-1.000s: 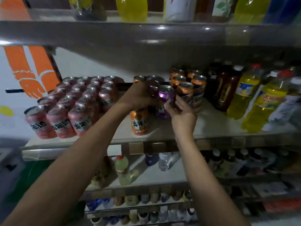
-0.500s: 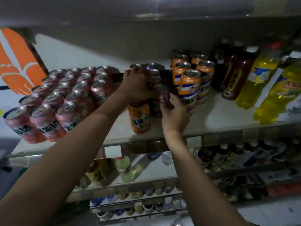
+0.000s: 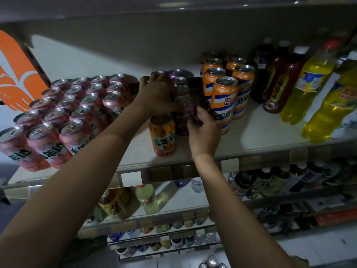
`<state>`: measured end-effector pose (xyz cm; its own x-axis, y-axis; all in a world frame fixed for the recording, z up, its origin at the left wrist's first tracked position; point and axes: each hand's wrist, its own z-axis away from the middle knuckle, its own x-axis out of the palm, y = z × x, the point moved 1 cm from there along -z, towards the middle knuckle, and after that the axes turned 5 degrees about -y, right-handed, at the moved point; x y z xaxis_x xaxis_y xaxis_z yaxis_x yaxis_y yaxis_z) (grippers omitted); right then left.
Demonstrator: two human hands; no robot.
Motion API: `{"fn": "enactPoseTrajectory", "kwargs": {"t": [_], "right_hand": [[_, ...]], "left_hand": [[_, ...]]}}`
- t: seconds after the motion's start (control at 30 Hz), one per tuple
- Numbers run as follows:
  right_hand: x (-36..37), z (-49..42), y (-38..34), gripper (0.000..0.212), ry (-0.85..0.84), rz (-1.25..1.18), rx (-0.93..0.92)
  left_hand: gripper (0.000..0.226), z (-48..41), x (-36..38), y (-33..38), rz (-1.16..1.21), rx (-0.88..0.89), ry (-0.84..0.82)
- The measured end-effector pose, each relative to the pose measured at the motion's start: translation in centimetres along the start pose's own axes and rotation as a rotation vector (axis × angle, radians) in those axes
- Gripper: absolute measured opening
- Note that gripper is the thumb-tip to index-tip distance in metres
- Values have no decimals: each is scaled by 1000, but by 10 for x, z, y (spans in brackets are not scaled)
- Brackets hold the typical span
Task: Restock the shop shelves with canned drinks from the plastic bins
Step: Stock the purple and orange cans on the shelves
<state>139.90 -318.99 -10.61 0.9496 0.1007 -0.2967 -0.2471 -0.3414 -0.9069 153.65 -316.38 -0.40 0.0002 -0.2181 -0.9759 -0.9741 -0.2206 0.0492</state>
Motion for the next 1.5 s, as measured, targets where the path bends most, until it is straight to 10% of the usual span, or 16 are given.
{"fn": "enactPoseTrajectory", "kwargs": {"t": [0.17, 0.3, 0.5, 1.07, 1.5], "right_hand": [[-9, -2, 0, 44, -82, -37, 18], [-30, 7, 5, 46, -107, -170, 23], [-84, 38, 0, 41, -170, -419, 21], [-255, 151, 40, 49, -204, -447, -42], [-288, 302, 216, 49, -86, -435, 356]], "left_hand": [[56, 9, -2, 8, 109, -10, 22], [29, 42, -3, 29, 732, 48, 346], [51, 87, 20, 94, 1386, -102, 323], [46, 219, 79, 260, 1513, -116, 147], [50, 338, 267, 329, 1551, -241, -201]]}}
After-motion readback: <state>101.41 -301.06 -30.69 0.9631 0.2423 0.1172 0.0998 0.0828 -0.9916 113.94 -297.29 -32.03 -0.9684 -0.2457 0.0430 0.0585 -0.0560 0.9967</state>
